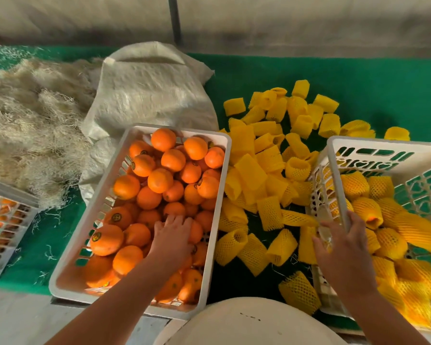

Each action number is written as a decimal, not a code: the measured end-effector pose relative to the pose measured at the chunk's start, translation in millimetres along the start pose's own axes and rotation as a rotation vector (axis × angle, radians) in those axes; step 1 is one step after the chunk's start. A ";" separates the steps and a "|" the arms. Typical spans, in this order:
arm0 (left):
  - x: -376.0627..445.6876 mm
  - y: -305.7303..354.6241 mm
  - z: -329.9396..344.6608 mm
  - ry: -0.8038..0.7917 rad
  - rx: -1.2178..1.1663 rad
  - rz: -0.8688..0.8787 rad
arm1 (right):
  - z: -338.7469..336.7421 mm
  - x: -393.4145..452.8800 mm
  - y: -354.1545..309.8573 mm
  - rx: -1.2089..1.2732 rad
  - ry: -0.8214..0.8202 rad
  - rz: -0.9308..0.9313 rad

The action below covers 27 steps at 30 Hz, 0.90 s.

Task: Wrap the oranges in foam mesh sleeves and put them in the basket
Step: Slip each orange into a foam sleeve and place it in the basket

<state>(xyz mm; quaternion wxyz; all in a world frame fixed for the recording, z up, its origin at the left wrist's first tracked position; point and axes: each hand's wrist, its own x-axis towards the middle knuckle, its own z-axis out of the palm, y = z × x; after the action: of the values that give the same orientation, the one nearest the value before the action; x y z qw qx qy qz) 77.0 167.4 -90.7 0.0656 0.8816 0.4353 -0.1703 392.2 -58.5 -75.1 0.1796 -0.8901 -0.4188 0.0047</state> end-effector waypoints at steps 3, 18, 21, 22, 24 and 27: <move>12.8 5.0 -1.4 -0.064 0.004 -0.016 | 0.3 2.4 -3.3 0.020 -0.019 0.024; -35.7 -9.5 0.5 0.218 -1.048 -0.264 | 48.6 -5.7 -102.3 0.316 -0.679 -0.210; -51.1 -6.1 -11.2 0.205 -1.237 -0.289 | 80.1 3.5 -128.9 0.246 -0.794 -0.086; -55.5 -4.7 -15.3 0.210 -1.274 -0.285 | 87.9 6.4 -134.6 0.214 -0.836 -0.037; -62.5 -1.6 -22.6 0.207 -1.330 -0.277 | 99.6 10.6 -141.7 0.248 -0.897 0.053; -71.1 3.5 -34.6 0.171 -1.438 -0.269 | 105.5 12.8 -140.1 0.433 -0.885 0.219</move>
<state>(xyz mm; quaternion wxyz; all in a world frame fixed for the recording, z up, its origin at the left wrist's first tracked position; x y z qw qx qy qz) 48.1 121.4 -33.1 0.5719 0.5700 0.5474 0.2197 279.5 66.3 -126.6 0.1638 -0.7839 -0.3482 0.4872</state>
